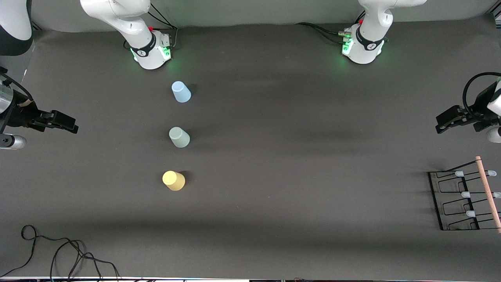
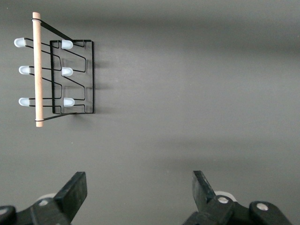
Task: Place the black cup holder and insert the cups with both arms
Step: 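Reach the left gripper to the holder and grasp its wooden rod, then lift the black wire holder and carry it toward the table middle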
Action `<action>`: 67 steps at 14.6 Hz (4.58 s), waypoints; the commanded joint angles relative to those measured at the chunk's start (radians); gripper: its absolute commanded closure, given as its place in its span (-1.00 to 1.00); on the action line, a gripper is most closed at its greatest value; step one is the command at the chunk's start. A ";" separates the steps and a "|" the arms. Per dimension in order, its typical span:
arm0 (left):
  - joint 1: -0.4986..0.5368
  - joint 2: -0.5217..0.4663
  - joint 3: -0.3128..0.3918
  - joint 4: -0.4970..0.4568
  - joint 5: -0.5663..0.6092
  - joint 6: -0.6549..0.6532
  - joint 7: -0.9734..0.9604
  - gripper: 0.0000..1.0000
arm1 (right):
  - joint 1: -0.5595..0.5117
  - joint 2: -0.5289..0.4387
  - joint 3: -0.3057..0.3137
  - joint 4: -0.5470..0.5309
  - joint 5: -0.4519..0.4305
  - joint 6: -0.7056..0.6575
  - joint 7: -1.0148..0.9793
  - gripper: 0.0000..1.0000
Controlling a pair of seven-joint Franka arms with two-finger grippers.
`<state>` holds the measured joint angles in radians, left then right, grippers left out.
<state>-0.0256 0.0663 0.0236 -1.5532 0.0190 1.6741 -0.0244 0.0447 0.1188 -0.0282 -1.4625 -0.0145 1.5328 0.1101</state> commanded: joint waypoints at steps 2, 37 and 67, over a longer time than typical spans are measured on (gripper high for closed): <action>0.058 0.027 0.006 -0.005 -0.004 0.044 0.119 -0.99 | -0.009 0.012 0.005 0.025 -0.005 -0.017 -0.016 -1.00; 0.346 0.618 -0.002 0.280 0.007 0.371 0.388 -0.31 | -0.008 0.010 0.007 0.024 -0.007 -0.059 -0.009 -1.00; 0.153 0.498 -0.005 0.278 -0.005 0.104 0.194 1.00 | -0.011 0.010 0.005 0.022 -0.009 -0.062 -0.021 -1.00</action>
<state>0.1786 0.5982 0.0057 -1.2678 0.0251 1.8180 0.2765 0.0426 0.1197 -0.0278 -1.4626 -0.0145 1.4885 0.1100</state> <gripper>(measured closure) 0.841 0.000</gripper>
